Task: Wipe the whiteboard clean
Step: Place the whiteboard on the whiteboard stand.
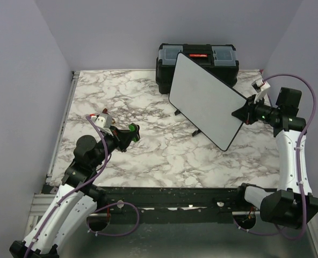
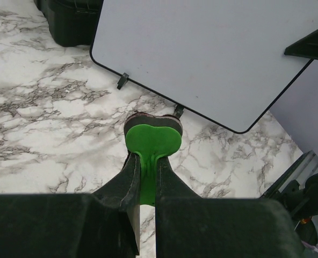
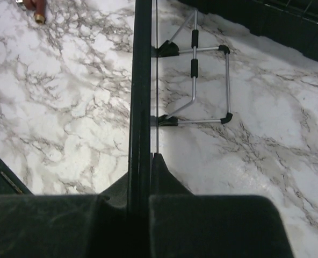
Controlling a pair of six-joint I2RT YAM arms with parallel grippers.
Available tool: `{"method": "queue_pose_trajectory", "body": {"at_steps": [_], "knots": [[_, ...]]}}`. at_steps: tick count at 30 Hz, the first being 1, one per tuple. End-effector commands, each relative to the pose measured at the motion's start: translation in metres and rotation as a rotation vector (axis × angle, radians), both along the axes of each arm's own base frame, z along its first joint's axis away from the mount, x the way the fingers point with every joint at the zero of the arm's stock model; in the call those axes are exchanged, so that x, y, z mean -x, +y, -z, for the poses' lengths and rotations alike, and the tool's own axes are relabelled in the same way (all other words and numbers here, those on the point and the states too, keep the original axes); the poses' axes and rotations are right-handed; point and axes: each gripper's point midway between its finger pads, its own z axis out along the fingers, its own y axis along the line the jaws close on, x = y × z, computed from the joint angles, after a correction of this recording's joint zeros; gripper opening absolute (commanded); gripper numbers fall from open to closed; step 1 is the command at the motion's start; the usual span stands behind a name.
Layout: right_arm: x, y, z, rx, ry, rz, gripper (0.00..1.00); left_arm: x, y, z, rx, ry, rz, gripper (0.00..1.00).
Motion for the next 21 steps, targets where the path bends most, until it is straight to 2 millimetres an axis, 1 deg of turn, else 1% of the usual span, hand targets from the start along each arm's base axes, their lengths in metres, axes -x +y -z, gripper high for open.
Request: {"method": "queue_pose_trajectory", "body": {"at_steps": [1,7,9,12,15,18,20,21], "knots": [[-0.008,-0.009,-0.009,0.083,-0.137,0.01,0.01,0.003,-0.001,-0.003,0.007,-0.007,0.015,0.0],[0.009,-0.002,0.035,0.048,-0.02,-0.027,0.01,0.006,-0.003,-0.006,0.03,-0.009,0.027,0.0],[0.01,-0.005,0.049,0.055,0.018,-0.01,0.02,0.006,-0.003,-0.006,0.033,-0.008,0.031,0.0],[0.008,-0.014,0.067,0.077,0.075,0.041,0.07,0.006,-0.004,-0.006,0.036,-0.007,0.033,0.0],[0.007,-0.018,0.078,0.085,0.118,0.065,0.16,0.006,-0.005,-0.005,0.04,-0.003,0.036,0.0],[0.004,-0.022,0.083,0.086,0.135,0.092,0.24,0.006,-0.005,-0.005,0.045,-0.001,0.037,0.0],[0.001,-0.024,0.084,0.087,0.141,0.106,0.31,0.006,-0.006,-0.005,0.048,0.001,0.041,0.0],[-0.001,-0.025,0.085,0.089,0.142,0.111,0.33,0.006,-0.007,-0.005,0.05,0.001,0.042,0.0]]}}
